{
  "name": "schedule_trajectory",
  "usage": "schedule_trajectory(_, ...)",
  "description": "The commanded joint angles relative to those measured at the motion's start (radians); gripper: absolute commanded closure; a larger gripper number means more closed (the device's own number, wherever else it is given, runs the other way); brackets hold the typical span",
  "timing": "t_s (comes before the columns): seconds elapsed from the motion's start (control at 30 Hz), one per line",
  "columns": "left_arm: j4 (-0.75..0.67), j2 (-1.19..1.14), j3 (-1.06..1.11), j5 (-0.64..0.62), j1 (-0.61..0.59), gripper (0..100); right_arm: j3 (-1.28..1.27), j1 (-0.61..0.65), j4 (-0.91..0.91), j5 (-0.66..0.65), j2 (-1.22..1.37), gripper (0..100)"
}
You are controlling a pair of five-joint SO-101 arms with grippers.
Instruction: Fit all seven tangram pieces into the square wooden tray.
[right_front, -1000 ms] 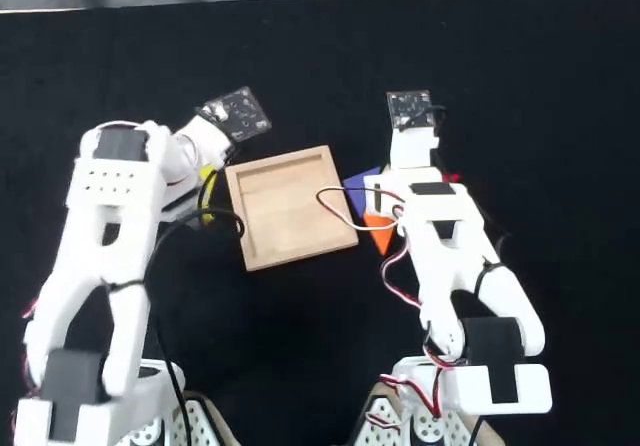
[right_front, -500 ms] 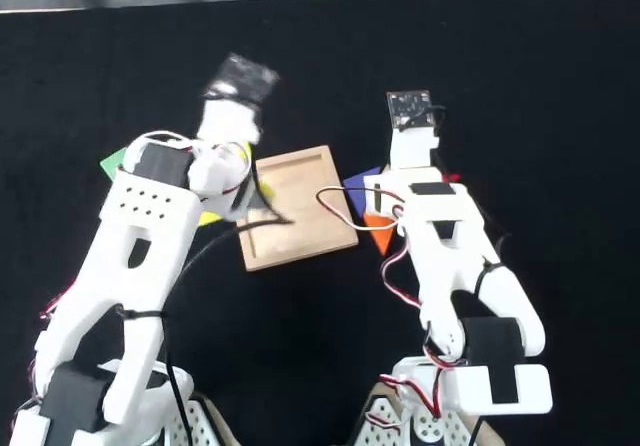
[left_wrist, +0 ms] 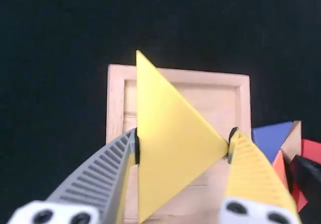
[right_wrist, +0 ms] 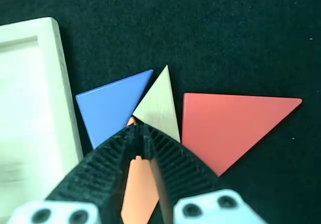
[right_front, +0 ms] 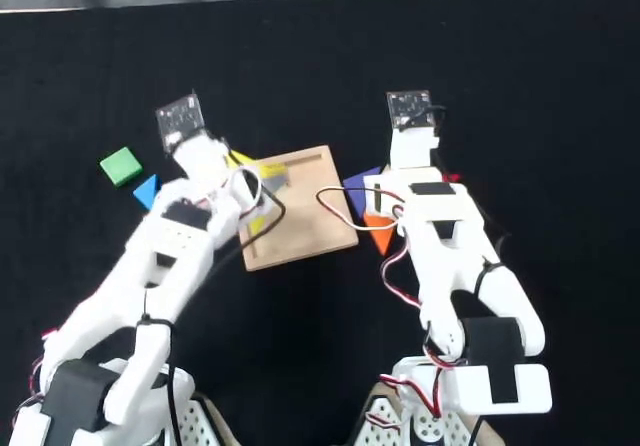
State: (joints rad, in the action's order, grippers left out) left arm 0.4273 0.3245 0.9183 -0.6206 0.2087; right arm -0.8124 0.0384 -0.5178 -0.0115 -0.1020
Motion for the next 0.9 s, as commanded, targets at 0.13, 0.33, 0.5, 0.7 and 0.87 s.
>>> schedule_trajectory(0.13,-0.104,0.032,0.019,-0.035,0.012,78,0.007,-0.012,0.020,-0.002,-0.010,98.4)
schedule_trajectory(0.33,-0.106,-0.077,-0.021,-0.057,0.007,78,0.007,-0.011,0.020,-0.002,-0.008,98.4)
schedule_trajectory(0.5,-0.104,-0.222,-0.079,-0.057,0.012,78,0.007,-0.011,0.020,-0.002,-0.008,98.4)
schedule_trajectory(0.7,-0.104,-0.239,-0.084,-0.058,0.010,78,0.007,-0.011,0.020,-0.002,-0.008,98.4)
schedule_trajectory(0.87,-0.094,-0.239,-0.082,-0.057,0.015,78,0.007,-0.009,0.020,-0.002,-0.008,98.4)
